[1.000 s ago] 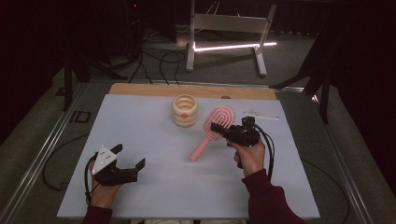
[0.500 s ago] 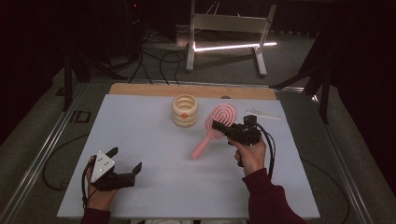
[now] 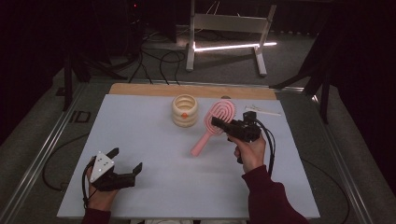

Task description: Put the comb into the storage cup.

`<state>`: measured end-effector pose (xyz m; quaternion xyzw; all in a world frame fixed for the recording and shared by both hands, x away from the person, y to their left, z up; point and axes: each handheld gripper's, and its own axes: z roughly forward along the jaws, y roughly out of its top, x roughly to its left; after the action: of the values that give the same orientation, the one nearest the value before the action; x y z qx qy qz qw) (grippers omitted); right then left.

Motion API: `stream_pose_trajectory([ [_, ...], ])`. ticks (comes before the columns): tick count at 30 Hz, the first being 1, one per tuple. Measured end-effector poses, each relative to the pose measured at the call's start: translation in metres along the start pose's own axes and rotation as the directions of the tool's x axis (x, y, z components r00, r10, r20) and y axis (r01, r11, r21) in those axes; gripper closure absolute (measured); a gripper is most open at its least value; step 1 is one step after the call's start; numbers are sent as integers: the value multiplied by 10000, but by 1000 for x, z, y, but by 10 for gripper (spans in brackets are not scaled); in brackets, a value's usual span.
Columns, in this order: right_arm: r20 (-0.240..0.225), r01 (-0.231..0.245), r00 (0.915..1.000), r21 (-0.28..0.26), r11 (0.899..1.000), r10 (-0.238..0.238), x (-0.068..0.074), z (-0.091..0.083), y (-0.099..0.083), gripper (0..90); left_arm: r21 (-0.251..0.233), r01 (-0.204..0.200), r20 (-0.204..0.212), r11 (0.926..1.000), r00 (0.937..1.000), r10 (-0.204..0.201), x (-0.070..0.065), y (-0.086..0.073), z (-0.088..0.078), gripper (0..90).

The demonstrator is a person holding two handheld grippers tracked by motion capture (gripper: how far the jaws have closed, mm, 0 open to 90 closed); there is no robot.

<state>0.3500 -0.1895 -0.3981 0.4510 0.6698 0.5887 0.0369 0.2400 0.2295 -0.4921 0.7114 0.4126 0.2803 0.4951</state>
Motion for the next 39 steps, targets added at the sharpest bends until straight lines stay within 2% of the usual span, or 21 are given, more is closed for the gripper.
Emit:
stream_pose_trajectory([
  [13, -49, 79, 10000, -95, 9999, -80, 6, 4, 9, 637, -235, 421, 30, 9988, 9991, -420, 3, -2, -2, 3],
  [19, -63, 102, 9999, -143, 9998, -103, 10, 8, 14, 637, -251, 442, 2, 9987, 9990, -442, 4, -2, -2, 4],
  [39, -112, 59, 9999, -195, 9998, -61, 9, 14, 28, 637, -295, 528, -110, 9982, 9985, -532, 4, -2, -3, 7],
])
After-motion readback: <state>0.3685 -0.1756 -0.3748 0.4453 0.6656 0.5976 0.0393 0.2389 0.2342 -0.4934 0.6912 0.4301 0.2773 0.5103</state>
